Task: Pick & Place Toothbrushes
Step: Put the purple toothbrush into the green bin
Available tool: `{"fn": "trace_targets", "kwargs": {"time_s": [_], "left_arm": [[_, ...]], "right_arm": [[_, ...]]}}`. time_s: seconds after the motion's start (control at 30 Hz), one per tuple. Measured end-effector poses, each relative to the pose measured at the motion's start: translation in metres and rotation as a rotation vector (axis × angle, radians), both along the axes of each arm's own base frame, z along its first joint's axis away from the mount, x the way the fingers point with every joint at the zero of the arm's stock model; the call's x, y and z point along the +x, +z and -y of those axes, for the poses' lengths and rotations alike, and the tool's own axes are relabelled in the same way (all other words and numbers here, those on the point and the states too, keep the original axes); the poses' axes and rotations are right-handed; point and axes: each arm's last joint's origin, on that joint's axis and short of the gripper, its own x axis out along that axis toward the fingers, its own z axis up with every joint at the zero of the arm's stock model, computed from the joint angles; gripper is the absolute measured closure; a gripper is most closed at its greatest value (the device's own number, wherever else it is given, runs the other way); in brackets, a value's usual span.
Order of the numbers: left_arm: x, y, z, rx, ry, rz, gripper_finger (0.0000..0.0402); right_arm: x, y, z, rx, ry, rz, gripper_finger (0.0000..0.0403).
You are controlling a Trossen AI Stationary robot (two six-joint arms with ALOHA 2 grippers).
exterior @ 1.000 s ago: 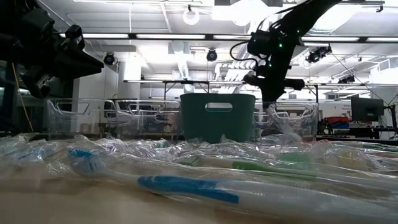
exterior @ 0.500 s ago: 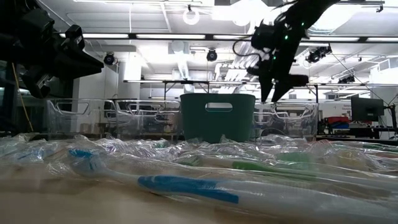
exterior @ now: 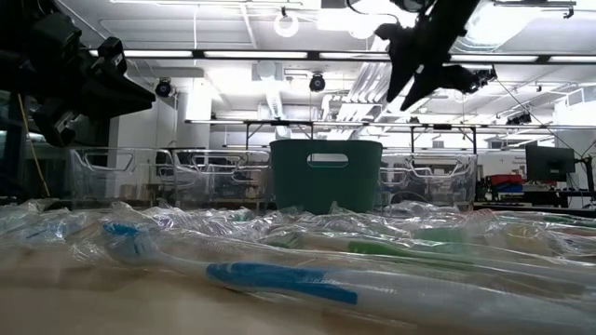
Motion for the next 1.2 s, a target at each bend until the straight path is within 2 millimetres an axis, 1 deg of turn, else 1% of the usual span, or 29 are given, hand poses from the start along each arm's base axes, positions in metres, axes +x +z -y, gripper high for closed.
{"fn": "trace_targets", "kwargs": {"time_s": [0.2,0.33,0.43,0.53,0.77,0.93,1.07,1.2], "left_arm": [[0.000,0.000,0.000,0.000,0.000,0.000,0.0346],[0.000,0.000,0.000,0.000,0.000,0.000,0.0346],[0.000,0.000,0.000,0.000,0.000,0.000,0.0346],[0.000,0.000,0.000,0.000,0.000,0.000,0.0346],[0.000,0.000,0.000,0.000,0.000,0.000,0.0346],[0.000,0.000,0.000,0.000,0.000,0.000,0.0346],[0.000,0.000,0.000,0.000,0.000,0.000,0.0346],[0.000,0.000,0.000,0.000,0.000,0.000,0.0346]], "right_arm": [[0.021,-0.017,-0.059,0.051,0.083,-0.052,0.0255],[0.031,-0.034,-0.095,0.087,0.126,-0.102,0.0255],[0.037,-0.049,-0.116,0.098,0.147,-0.151,0.0255],[0.043,-0.066,-0.133,0.109,0.152,-0.202,0.0255],[0.058,-0.110,-0.160,0.159,0.159,-0.301,0.0255],[0.062,-0.134,-0.170,0.180,0.147,-0.376,0.0255],[0.064,-0.144,-0.171,0.183,0.120,-0.396,0.0255],[0.065,-0.145,-0.171,0.160,0.111,-0.390,0.0255]]}}
